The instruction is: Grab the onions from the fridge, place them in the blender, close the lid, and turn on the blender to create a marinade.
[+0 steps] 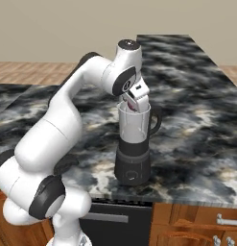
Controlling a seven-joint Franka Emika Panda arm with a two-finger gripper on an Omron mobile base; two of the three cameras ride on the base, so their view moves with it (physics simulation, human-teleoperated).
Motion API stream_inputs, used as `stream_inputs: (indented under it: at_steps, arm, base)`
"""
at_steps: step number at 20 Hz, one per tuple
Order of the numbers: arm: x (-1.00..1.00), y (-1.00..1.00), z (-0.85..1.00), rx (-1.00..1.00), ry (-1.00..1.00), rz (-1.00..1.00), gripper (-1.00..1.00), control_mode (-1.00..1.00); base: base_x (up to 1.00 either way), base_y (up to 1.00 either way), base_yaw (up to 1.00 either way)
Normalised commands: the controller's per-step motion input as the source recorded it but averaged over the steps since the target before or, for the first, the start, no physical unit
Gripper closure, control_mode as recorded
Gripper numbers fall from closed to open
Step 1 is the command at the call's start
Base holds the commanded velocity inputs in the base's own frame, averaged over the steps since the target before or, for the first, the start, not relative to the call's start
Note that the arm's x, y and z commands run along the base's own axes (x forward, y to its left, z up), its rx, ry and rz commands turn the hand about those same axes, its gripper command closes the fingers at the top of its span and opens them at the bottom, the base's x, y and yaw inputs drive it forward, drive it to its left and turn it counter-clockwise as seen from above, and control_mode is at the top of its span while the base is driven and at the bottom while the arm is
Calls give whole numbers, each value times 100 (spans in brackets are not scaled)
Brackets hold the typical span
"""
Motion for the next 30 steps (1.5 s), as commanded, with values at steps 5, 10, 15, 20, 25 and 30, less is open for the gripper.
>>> stream_inputs:
  at_steps: [5, 10, 15, 20, 25, 30]
  arm:
    - [20, -7, -81, 0, -1, 3, 100, -100]
    - [-15, 0, -79, -2, -9, 0, 100, -100]
    - [0, 0, -38, 0, 0, 0, -100, -100]
    - [-2, 2, -2, 0, -4, 0, -100, -100]
    - [-20, 16, 17, 0, -8, 0, -100, -100]
    - [-41, 16, 40, 0, -16, 0, -100, -100]
  base:
    - [0, 0, 0]
    - [0, 0, 0]
    - [0, 0, 0]
    - [0, 0, 0]
    - [0, 0, 0]
    - [0, 0, 0]
